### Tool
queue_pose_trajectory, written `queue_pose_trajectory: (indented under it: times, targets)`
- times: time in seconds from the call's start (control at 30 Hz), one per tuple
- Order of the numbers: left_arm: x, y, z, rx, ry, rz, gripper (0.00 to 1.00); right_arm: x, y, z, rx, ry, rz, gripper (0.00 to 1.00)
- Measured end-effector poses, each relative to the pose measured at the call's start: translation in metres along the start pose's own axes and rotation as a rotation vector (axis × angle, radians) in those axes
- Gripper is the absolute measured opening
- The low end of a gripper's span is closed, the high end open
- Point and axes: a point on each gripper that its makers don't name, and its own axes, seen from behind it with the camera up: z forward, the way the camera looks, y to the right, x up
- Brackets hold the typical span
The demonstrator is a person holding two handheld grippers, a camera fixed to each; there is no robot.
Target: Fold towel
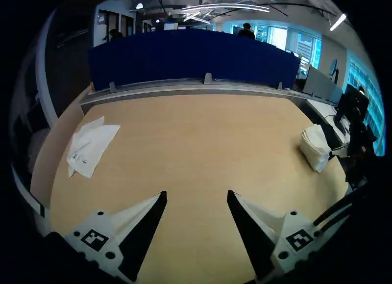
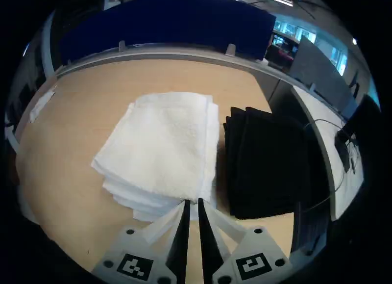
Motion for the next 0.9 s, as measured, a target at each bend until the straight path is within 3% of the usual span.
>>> queue_pose_trajectory:
  times: [0.2,0.43,0.57,0.83,0.9]
  targets:
    - [0.000,0.000,-0.002,-0.002,0.000,0.004,0.91,0.000,0.000,-0.005,-0.007,0.007,-0.006,0.23]
    - [0.000,0.000,-0.005,-0.005,0.004,0.000,0.91,0.003,-0.006,-0.010,-0.009,0.033,-0.001,0.71]
    - [0.001,-0.002,-0.006,-0.006,0.009,0.000,0.91,0.006,-0.009,-0.013,-0.008,0.044,0.000,0.80]
    - [0.000,-0.005,-0.010,-0.007,0.018,-0.001,0.91,0.018,-0.017,-0.017,-0.010,0.080,0.014,0.88]
    - [0.000,-0.007,-0.010,-0.006,0.021,-0.003,0.91,0.022,-0.019,-0.018,-0.010,0.095,0.020,0.95]
